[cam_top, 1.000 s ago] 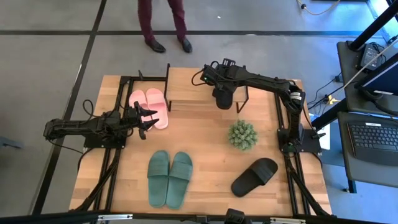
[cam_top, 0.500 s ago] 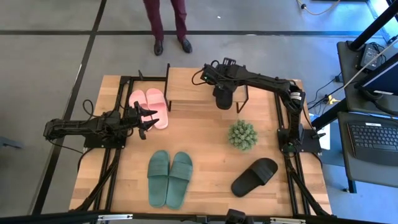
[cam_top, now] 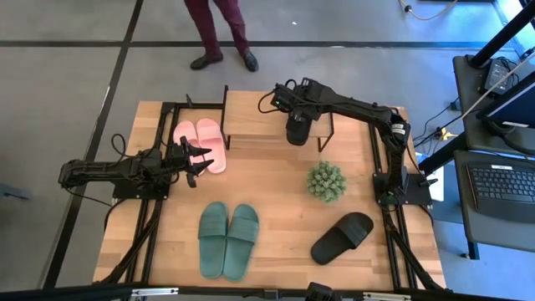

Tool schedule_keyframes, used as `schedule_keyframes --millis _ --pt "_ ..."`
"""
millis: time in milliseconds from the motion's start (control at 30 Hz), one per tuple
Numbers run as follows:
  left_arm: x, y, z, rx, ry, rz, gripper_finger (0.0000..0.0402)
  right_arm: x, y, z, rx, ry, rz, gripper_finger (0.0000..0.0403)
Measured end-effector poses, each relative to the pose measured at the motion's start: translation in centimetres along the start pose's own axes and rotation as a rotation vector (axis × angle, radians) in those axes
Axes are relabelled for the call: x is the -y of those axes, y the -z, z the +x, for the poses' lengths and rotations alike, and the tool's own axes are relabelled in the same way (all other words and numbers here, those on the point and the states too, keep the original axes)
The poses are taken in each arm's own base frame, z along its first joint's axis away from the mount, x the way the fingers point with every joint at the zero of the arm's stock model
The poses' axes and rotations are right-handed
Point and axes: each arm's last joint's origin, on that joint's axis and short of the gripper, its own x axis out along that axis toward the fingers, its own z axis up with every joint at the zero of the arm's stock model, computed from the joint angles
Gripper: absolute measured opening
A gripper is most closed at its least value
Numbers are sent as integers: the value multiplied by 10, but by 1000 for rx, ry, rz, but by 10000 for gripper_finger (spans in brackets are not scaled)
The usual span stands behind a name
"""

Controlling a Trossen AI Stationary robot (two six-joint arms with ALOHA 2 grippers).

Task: Pick and place slides into the shelf
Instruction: Put the black slide on the shelf

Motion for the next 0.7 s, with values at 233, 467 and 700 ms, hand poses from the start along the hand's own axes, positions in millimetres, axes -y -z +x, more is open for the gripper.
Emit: schedule_keyframes --millis 233,467,700 --pt "0 0 0 0 0 0 191 -3 4 -2 -39 -9 -14 210" --pt "0 0 0 0 0 0 191 -13 6 -9 -55 -18 -24 210" --pt "0 0 0 0 0 0 191 -32 10 -28 -58 -27 -1 210"
